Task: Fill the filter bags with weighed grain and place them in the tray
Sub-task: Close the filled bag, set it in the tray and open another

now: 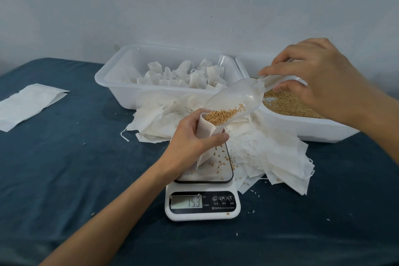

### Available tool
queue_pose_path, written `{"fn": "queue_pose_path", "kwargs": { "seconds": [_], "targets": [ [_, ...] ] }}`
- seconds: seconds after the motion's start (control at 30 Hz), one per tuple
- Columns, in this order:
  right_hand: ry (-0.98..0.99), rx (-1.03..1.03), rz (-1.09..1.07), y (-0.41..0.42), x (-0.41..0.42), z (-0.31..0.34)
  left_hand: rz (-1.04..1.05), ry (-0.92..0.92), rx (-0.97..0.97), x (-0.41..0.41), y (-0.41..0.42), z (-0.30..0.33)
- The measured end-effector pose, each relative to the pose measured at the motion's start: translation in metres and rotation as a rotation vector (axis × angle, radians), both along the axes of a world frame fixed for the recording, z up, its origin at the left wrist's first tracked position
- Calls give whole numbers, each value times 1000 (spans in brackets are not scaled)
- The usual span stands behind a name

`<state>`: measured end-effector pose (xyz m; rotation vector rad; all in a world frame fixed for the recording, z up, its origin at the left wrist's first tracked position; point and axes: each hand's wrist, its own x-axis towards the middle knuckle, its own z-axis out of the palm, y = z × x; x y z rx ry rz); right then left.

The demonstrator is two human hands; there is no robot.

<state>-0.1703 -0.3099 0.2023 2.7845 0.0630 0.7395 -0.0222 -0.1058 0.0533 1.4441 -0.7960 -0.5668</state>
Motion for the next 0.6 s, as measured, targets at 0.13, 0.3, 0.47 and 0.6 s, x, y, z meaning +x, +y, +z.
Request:
{"fn": "queue_pose_path", "kwargs": {
  "seconds": [0.13,0.3,0.47,0.6],
  "targets": [
    [-7,-5,5,0,1,0,-10,-16,-14,-1,1,2],
    [-5,-16,5,0,0,0,-19,-6,-40,-1,0,2],
    [-9,-5,8,0,0,-1,-22,14,-49,-1,1,3],
    [-10,-6,6,1,1,0,-25,35,-55,-3,1,5]
  ]
}}
